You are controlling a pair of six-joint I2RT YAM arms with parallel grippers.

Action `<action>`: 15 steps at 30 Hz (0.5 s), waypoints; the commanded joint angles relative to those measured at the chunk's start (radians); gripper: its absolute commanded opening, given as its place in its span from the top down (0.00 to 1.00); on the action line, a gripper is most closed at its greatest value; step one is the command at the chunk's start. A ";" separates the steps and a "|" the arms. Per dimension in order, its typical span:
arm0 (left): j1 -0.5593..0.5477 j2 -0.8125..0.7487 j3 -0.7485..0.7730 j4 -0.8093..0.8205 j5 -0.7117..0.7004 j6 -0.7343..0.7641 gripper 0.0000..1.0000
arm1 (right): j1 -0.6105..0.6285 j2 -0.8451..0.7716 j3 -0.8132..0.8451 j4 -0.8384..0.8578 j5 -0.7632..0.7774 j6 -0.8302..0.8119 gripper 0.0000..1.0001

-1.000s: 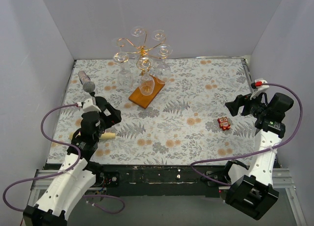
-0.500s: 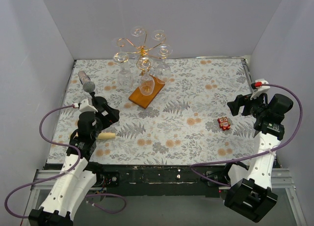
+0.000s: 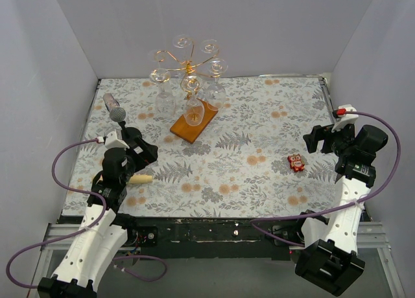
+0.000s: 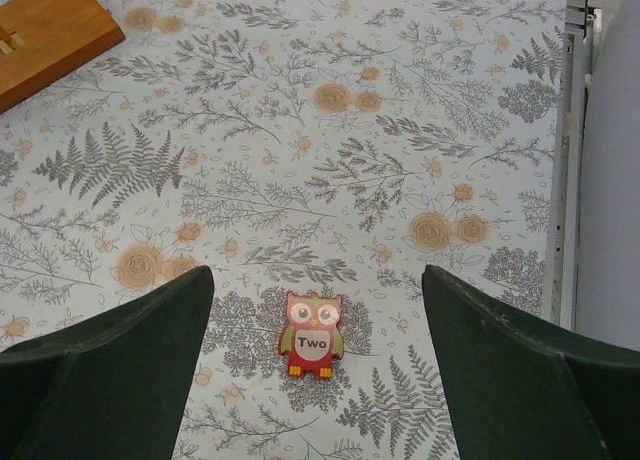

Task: Place the wine glass upside down on the wine glass rack
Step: Reset both arms

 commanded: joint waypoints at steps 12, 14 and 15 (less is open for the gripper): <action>0.007 -0.034 0.053 -0.026 0.005 0.026 0.02 | 0.003 -0.036 -0.012 0.043 0.180 0.126 0.03; 0.007 -0.035 0.051 -0.026 0.007 0.024 0.02 | 0.003 -0.044 -0.015 0.048 0.185 0.131 0.03; 0.007 -0.035 0.053 -0.026 0.007 0.026 0.02 | 0.003 -0.049 -0.018 0.051 0.185 0.136 0.03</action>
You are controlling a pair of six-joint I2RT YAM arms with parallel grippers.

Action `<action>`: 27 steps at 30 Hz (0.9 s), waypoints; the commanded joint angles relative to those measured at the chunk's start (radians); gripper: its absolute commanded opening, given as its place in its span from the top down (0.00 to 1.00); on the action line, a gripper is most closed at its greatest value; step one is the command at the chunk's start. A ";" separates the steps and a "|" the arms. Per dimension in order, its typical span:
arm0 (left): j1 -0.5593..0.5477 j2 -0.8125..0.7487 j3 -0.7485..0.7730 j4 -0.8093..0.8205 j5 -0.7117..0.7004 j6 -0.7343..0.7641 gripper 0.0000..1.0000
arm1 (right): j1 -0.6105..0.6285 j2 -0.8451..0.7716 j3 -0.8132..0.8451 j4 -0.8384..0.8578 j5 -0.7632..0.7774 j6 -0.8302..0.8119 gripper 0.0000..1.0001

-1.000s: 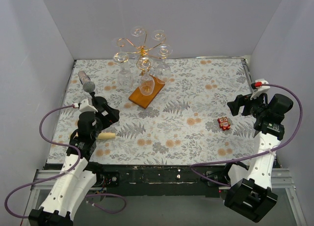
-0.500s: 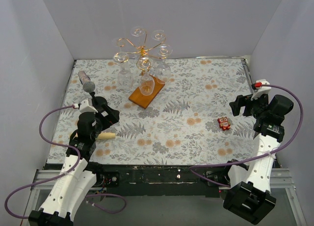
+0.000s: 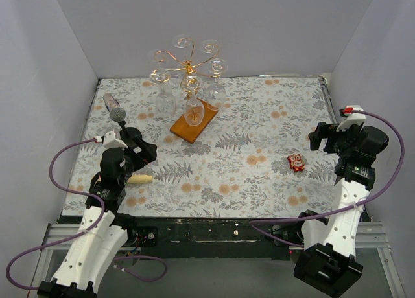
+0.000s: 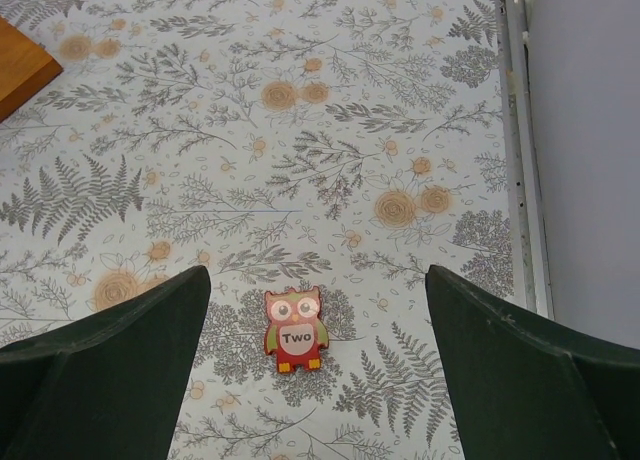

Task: Place the wine glass upside down on the wine glass rack
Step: Reset both arms

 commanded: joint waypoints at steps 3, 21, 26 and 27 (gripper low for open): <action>0.005 -0.014 0.034 -0.014 0.007 0.016 0.02 | 0.003 -0.032 -0.024 0.050 0.036 0.040 0.03; 0.005 -0.033 0.037 -0.030 -0.009 0.021 0.02 | 0.003 -0.031 -0.027 0.052 0.053 0.068 0.02; 0.005 -0.037 0.037 -0.033 -0.011 0.022 0.02 | 0.004 -0.032 -0.030 0.053 0.056 0.072 0.02; 0.006 -0.037 0.037 -0.033 -0.009 0.024 0.02 | 0.003 -0.031 -0.030 0.053 0.056 0.074 0.02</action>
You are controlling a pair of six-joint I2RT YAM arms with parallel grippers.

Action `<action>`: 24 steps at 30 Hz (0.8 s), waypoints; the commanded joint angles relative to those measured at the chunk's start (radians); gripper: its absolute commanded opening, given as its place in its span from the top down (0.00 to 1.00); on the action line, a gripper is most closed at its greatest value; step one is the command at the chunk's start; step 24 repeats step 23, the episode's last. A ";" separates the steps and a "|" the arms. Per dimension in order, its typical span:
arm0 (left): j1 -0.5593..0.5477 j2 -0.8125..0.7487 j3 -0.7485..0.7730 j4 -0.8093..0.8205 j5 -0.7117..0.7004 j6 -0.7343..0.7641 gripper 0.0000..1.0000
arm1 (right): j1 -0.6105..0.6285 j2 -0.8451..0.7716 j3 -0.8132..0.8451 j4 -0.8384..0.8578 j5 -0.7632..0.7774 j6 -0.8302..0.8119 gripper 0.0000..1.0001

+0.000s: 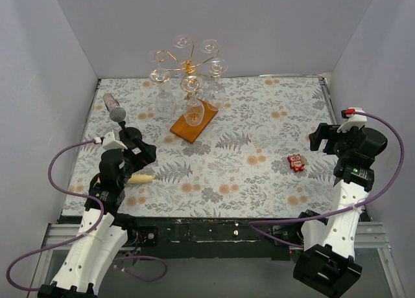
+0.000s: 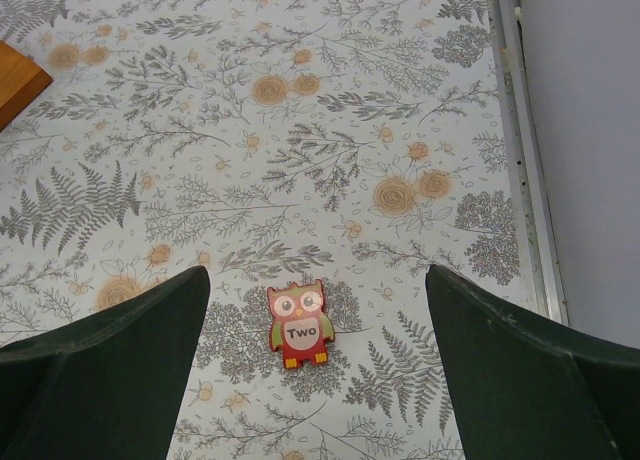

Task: Place the wine glass upside down on the wine glass rack
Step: Reset both arms

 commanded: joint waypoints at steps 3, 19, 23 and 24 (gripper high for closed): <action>0.005 -0.013 0.042 -0.012 -0.012 0.018 0.02 | 0.003 -0.009 -0.010 0.046 0.007 0.019 0.02; 0.005 -0.051 0.048 -0.031 -0.033 0.033 0.02 | 0.003 -0.009 -0.016 0.056 0.019 0.047 0.02; 0.004 -0.051 0.054 -0.031 -0.032 0.038 0.02 | 0.003 -0.003 -0.010 0.059 0.018 0.047 0.02; 0.004 -0.051 0.054 -0.031 -0.032 0.038 0.02 | 0.003 -0.003 -0.010 0.059 0.018 0.047 0.02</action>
